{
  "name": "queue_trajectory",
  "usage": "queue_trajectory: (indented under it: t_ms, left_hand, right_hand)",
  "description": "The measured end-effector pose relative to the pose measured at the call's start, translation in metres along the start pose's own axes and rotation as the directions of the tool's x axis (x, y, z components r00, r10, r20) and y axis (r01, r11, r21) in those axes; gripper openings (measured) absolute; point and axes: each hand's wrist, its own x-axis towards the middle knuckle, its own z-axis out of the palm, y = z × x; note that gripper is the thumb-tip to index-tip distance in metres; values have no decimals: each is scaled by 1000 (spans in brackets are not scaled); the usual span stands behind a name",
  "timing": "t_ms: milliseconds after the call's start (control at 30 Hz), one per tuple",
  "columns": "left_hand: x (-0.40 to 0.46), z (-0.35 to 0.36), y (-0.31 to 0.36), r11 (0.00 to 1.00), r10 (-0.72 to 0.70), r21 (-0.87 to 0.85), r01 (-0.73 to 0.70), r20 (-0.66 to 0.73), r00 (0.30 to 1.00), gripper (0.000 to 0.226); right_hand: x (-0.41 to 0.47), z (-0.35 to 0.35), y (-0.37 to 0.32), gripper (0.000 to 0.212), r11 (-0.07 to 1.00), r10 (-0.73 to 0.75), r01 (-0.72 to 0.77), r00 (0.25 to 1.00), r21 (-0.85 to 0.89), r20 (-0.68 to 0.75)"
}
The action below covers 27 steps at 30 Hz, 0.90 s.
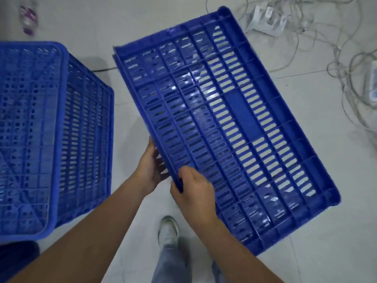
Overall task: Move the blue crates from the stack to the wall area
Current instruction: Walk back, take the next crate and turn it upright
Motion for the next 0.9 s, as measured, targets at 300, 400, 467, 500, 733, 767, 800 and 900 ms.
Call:
queue_trajectory:
  t_ms: [300, 400, 467, 500, 733, 767, 800, 900]
  left_hand:
    - [-4, 5, -24, 986, 169, 11, -169, -65, 983, 44]
    - [0, 9, -16, 976, 203, 109, -191, -121, 972, 40]
    - [2, 11, -8, 967, 217, 166, -193, -134, 967, 37]
    - [3, 12, -5, 962, 226, 189, -198, -137, 965, 34]
    - [13, 26, 34, 913, 257, 359, -194, -136, 957, 40]
    - [15, 29, 38, 903, 275, 381, -201, -150, 950, 41]
    - [16, 31, 40, 891, 298, 404, -209, -171, 939, 44]
    - [11, 40, 30, 856, 353, 473, -211, -235, 906, 57]
  right_hand:
    - [-14, 33, 14, 37, 998, 16, -16, 1000, -61, -2]
    - [-9, 32, 13, 42, 996, -20, 21, 1000, -81, 9]
    - [-5, 33, 13, 45, 998, -6, 6, 1000, -67, 2]
    - [-2, 34, 11, 45, 999, 27, -27, 1000, -40, 3]
    - [25, 14, -2, 15, 927, 217, -267, 955, 263, 202]
    - [28, 5, -1, 14, 913, 214, -268, 957, 307, 198]
    - [33, -6, 3, 16, 910, 211, -257, 963, 325, 170]
    - [52, -49, 35, 20, 950, 198, -192, 980, 247, 2]
